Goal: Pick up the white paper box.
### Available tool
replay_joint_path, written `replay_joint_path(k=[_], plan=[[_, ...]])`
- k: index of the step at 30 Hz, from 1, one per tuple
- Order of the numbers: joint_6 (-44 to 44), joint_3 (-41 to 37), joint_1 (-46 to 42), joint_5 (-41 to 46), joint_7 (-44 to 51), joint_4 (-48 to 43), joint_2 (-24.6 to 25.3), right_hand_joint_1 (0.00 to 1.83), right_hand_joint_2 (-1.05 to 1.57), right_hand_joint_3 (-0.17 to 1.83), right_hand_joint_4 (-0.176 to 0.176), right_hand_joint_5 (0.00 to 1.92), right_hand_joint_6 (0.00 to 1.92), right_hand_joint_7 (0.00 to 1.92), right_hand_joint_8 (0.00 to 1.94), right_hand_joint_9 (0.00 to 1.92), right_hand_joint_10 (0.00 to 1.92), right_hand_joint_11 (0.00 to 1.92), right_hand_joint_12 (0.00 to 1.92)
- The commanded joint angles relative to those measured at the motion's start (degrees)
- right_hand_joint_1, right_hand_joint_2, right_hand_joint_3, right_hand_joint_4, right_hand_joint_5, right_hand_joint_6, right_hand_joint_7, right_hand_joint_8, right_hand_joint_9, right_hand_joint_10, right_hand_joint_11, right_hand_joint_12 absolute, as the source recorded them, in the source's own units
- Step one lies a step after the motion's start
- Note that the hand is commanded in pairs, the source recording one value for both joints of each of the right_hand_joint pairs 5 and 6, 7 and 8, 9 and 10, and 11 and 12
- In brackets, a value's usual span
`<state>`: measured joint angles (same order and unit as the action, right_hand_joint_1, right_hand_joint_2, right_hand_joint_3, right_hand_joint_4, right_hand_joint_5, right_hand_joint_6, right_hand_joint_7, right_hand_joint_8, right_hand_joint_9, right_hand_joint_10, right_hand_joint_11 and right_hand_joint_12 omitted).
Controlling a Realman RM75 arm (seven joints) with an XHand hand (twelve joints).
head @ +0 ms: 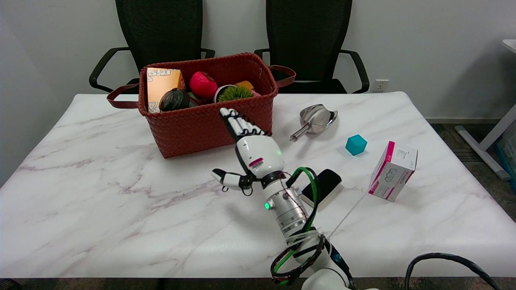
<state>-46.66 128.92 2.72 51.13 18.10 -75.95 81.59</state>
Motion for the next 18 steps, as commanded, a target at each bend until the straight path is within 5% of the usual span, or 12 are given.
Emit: replay_joint_path(k=[1, 18], plan=[[-21.2, 2.8, -3.4, 0.1, 0.1, -2.3, 0.0, 1.05, 0.78, 0.25, 0.000, 0.09, 0.09, 0.14, 0.14, 0.28, 0.28, 0.44, 0.44], [-37.9, 4.6, -7.0, 0.1, 0.3, -3.0, -0.2, 1.04, 0.84, 0.26, 0.000, 0.11, 0.11, 0.17, 0.17, 0.31, 0.31, 0.47, 0.47]])
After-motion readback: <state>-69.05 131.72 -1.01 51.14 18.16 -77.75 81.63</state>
